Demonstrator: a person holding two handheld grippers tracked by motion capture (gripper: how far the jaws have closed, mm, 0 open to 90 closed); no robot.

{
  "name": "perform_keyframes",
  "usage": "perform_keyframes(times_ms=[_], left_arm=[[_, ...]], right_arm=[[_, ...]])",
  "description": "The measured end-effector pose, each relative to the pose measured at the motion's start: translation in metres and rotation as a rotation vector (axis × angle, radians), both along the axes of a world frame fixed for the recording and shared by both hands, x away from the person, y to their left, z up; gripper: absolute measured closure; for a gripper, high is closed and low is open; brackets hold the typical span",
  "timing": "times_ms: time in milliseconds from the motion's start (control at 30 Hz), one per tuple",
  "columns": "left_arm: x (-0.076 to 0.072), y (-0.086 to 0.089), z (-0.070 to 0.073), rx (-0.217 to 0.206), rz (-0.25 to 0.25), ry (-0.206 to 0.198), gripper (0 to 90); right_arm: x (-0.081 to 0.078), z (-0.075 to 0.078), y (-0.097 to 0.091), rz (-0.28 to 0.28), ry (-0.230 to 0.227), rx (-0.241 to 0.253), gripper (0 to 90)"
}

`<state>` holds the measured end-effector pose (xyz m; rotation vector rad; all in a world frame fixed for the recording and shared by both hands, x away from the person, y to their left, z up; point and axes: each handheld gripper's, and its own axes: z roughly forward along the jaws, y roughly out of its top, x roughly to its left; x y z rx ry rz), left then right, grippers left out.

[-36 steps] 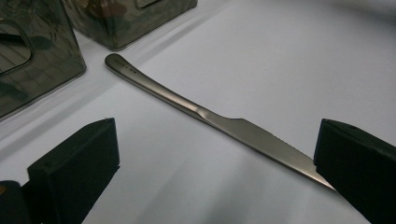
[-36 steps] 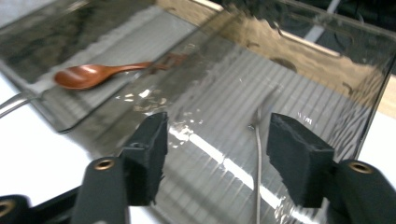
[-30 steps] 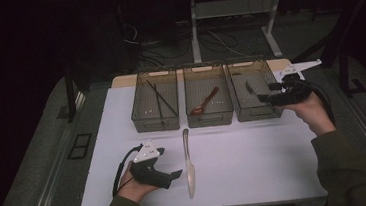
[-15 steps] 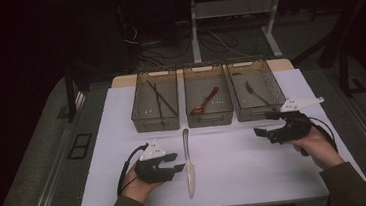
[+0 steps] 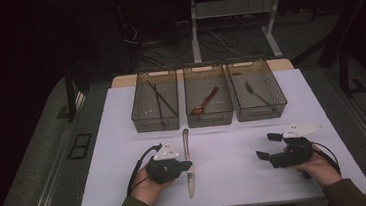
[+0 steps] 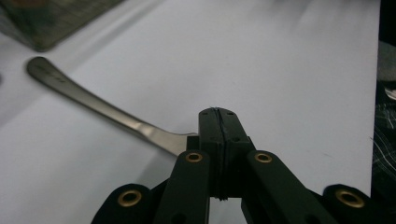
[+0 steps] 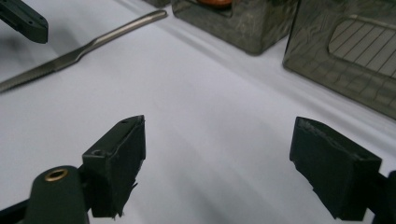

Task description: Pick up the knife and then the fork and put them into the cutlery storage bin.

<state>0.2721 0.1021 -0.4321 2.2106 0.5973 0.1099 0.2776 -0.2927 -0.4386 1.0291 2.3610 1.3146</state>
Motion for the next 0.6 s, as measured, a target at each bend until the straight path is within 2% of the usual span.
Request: perform_keyframes(times_ms=[167,267,300,433,600], left_arm=[[-0.003,-0.015,-0.008,0.041,-0.055,0.019,88.7],[-0.006,-0.021,-0.012,0.079,-0.083,0.026,88.7],[-0.007,-0.022,-0.013,0.105,-0.093,0.026,88.7],[-0.007,-0.023,-0.013,0.106,-0.094,0.023,88.8],[-0.011,-0.02,-0.01,0.143,-0.078,0.016,88.9]], right_arm=[[-0.002,-0.001,0.0,0.007,-0.001,0.006,17.7],[-0.002,-0.001,0.0,0.01,-0.001,0.009,17.7],[-0.002,-0.001,0.0,0.01,0.0,0.011,17.7],[-0.002,-0.001,0.0,0.009,-0.001,0.014,17.7],[-0.002,-0.001,-0.001,0.011,-0.003,0.014,17.7]])
